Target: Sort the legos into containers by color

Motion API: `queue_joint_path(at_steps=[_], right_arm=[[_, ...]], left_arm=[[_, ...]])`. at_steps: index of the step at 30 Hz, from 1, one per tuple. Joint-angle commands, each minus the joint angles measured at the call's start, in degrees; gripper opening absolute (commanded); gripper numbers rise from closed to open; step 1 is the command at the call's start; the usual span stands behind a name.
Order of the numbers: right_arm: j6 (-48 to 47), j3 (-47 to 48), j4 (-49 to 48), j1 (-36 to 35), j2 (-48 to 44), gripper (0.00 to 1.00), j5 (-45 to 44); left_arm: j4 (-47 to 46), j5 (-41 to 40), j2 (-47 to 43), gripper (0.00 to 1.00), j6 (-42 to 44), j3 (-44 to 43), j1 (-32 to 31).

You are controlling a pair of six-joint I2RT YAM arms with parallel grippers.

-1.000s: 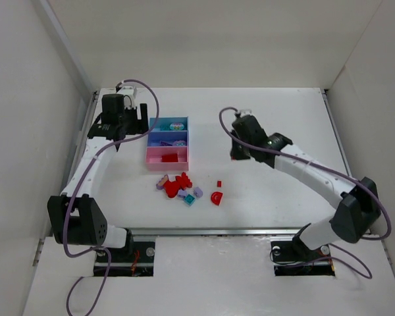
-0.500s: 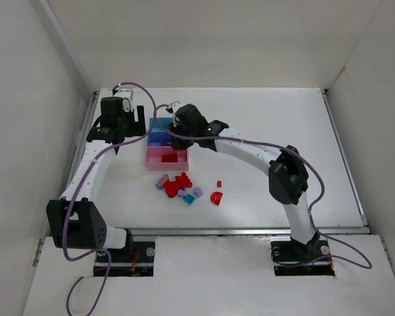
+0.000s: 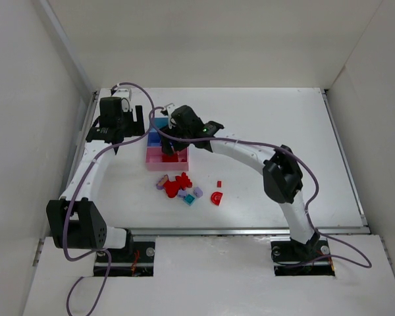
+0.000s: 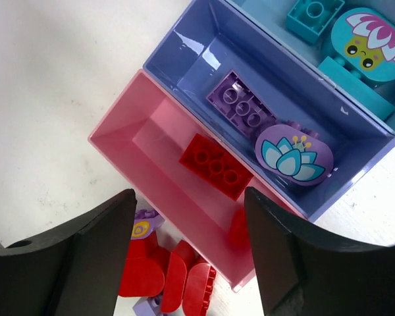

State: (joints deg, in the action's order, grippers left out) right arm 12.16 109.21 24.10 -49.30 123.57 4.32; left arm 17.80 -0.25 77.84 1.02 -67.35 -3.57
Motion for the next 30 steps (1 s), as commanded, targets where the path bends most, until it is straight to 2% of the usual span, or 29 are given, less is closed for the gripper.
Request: queue_joint_path(at_steps=[1, 3, 5, 10, 15, 19, 24, 30], right_arm=[[-0.8, 3.6, -1.0, 0.0, -3.9, 0.72, 0.3], [-0.8, 4.2, 0.5, 0.0, -5.8, 0.72, -1.1], [0.0, 0.8, 1.8, 0.0, -11.0, 0.72, -4.2], [8.7, -17.2, 2.2, 3.9, -24.1, 0.72, -12.4], [16.3, -31.4, 9.9, 9.1, -26.5, 0.70, -8.7], [15.1, -32.2, 11.4, 9.8, -23.4, 0.70, -8.1], [12.9, -29.7, 14.1, 9.8, -17.2, 0.60, -5.2], [12.9, -29.7, 16.6, 9.8, -16.7, 0.55, -5.7]], left_arm=[[-1.9, 0.0, -1.1, 0.77, 0.0, 0.3, 0.1], [-1.9, 0.0, -1.1, 0.77, 0.0, 0.3, 0.1], [-1.9, 0.0, -1.1, 0.77, 0.0, 0.3, 0.1], [-1.9, -0.5, -1.1, 0.77, 0.0, 0.3, 0.1], [-1.9, -0.5, -0.6, 0.77, -0.5, 0.3, 0.1], [-2.4, 0.1, -0.6, 0.77, -1.0, 0.8, 0.1], [-2.4, 0.7, -0.6, 0.77, -1.0, 1.3, 0.1], [-2.4, 0.1, -1.1, 0.77, -1.0, 1.9, 0.1]])
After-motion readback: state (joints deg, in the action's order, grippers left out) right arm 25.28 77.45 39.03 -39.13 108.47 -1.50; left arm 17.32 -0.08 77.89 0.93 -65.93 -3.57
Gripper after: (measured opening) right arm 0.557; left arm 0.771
